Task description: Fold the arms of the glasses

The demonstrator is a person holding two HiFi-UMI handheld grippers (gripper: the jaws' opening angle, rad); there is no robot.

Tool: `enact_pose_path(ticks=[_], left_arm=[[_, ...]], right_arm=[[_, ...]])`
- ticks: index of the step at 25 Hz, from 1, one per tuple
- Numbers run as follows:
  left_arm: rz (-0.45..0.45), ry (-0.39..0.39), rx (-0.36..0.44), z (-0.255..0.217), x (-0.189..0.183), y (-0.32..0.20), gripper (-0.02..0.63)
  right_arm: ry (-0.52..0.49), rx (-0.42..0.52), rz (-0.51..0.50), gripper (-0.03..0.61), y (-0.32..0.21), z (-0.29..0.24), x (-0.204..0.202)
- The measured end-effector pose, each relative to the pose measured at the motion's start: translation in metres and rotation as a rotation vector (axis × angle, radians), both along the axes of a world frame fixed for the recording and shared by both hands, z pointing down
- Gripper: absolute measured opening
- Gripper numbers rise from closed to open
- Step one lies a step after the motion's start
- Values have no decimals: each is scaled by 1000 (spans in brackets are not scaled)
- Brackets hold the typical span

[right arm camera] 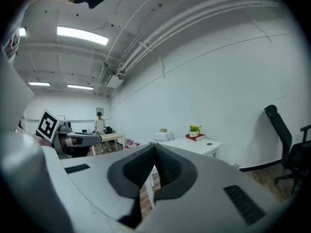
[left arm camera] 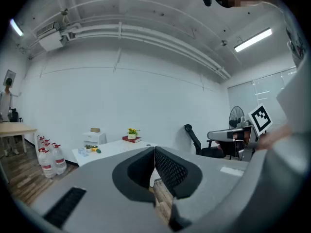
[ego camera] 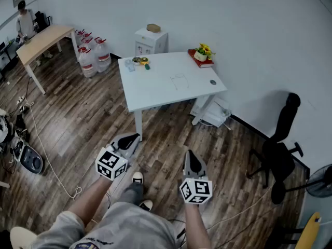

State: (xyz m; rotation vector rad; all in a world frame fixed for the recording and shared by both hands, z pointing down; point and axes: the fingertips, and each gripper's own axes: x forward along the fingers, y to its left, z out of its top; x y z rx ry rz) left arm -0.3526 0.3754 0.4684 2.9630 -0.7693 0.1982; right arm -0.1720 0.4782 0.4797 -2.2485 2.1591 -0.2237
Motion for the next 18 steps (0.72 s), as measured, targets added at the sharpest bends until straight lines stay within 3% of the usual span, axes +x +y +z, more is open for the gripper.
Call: enact_pose_path(ticks=[5,9,13,18], left_arm=[[-2,8,-1,7,6,-22,14],[-25,16,-15,11,15,-60,194],[-23,18,-23,12,28,-99,321],[6,24,-14,13,47,-150,337]], right_arm=[[-22,20,-2,13,-25,5,8],[8,40,19,122,-52,4,20],[11,41,48,289,-86,5,32],[27,44,72,326,-134,6,48]])
